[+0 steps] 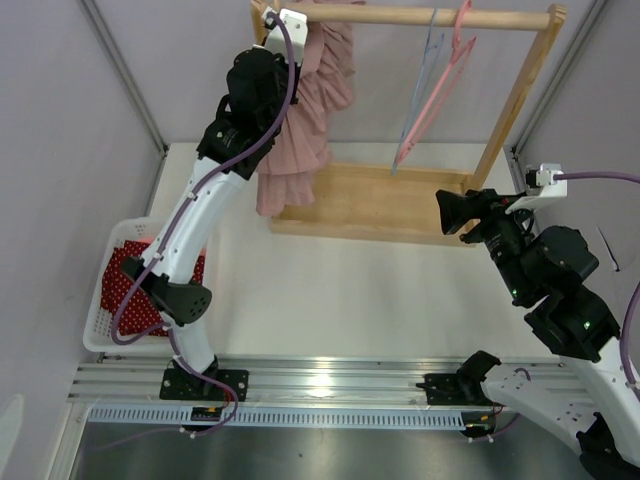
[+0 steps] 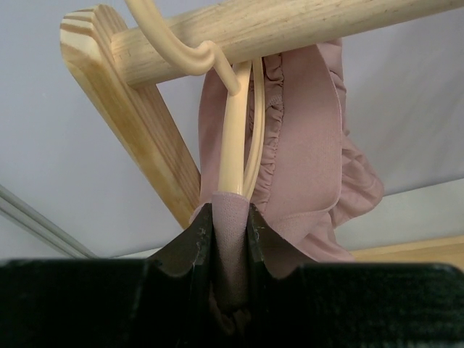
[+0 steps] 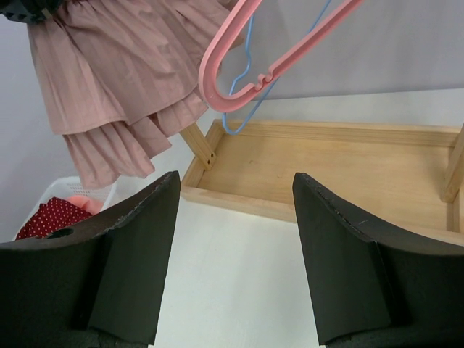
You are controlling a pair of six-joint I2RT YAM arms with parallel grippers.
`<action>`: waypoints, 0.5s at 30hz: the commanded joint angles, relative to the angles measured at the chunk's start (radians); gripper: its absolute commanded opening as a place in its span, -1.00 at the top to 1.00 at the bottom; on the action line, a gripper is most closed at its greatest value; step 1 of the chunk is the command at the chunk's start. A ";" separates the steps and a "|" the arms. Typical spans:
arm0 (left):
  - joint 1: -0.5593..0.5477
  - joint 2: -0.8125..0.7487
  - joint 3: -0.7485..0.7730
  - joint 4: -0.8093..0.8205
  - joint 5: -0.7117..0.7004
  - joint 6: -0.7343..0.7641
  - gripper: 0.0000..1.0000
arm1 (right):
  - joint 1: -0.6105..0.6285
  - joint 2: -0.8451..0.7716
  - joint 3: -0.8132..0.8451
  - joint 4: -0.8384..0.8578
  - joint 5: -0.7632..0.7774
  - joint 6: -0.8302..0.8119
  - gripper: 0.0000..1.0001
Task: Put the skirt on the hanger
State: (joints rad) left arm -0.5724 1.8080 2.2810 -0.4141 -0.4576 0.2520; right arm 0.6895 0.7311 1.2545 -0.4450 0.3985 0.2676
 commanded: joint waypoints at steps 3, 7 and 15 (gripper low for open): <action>0.016 0.010 0.081 0.055 0.022 -0.020 1.00 | -0.004 -0.022 -0.006 0.052 -0.003 -0.025 -0.38; 0.023 0.027 0.081 0.040 0.037 -0.036 1.00 | -0.004 -0.022 -0.007 0.048 -0.003 -0.033 -0.39; 0.034 0.051 0.066 -0.021 0.062 -0.065 1.00 | -0.004 -0.027 -0.038 0.052 -0.006 -0.019 -0.39</action>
State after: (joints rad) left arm -0.5468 1.8744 2.2986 -0.4778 -0.4152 0.2173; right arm 0.6895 0.7139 1.2301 -0.4301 0.3954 0.2531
